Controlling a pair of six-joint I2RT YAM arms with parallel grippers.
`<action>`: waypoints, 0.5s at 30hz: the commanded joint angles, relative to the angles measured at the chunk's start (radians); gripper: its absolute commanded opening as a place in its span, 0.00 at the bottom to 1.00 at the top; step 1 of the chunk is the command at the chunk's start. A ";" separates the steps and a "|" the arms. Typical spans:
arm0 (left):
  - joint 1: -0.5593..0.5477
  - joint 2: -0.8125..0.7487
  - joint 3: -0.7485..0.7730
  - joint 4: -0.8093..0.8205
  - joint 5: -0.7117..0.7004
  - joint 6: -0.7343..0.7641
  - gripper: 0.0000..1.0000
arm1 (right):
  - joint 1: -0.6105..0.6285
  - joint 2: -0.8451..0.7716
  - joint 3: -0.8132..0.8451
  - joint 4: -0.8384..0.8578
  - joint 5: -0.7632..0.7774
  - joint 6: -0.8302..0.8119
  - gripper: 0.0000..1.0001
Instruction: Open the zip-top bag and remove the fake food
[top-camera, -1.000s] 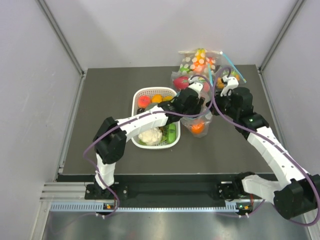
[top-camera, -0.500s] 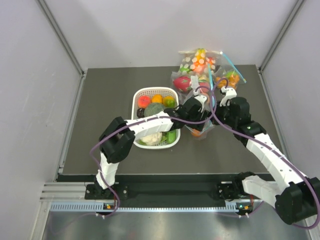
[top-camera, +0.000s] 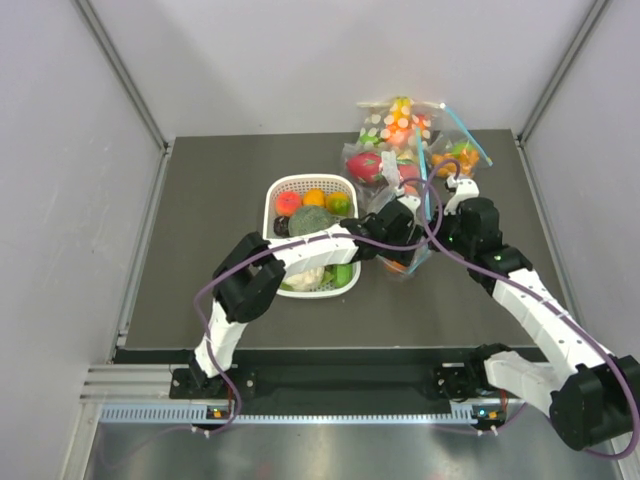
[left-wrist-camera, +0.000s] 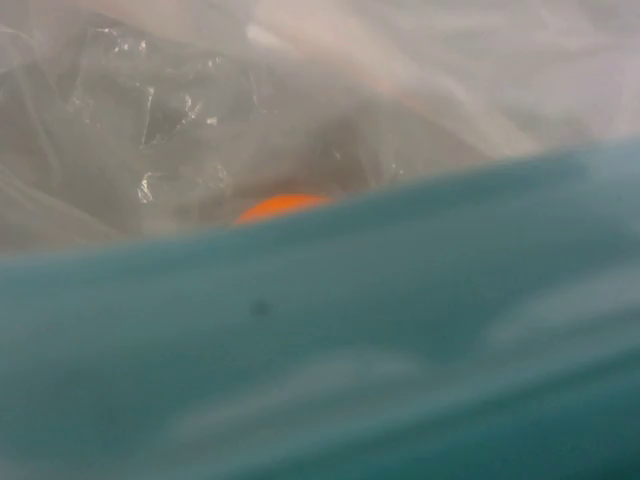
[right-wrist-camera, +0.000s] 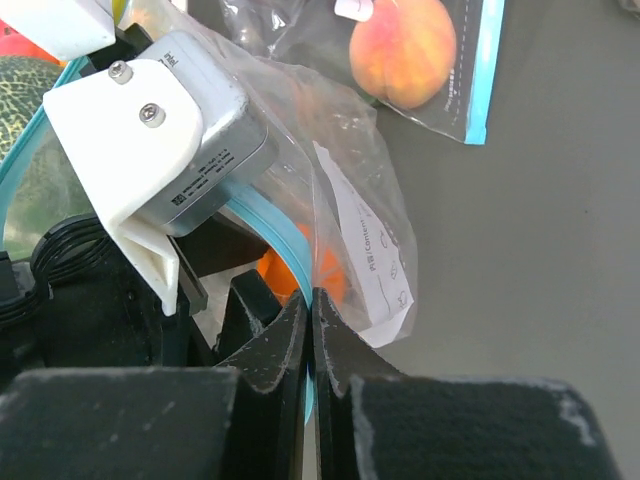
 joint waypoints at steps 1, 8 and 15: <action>-0.007 0.035 0.047 -0.006 -0.066 0.007 0.73 | 0.016 -0.038 0.003 0.052 -0.074 0.014 0.00; -0.007 0.081 0.088 -0.009 -0.045 0.009 0.73 | 0.018 -0.035 0.000 0.056 -0.077 0.014 0.00; -0.004 0.150 0.111 -0.028 -0.083 0.024 0.72 | 0.018 -0.038 -0.006 0.056 -0.080 0.013 0.00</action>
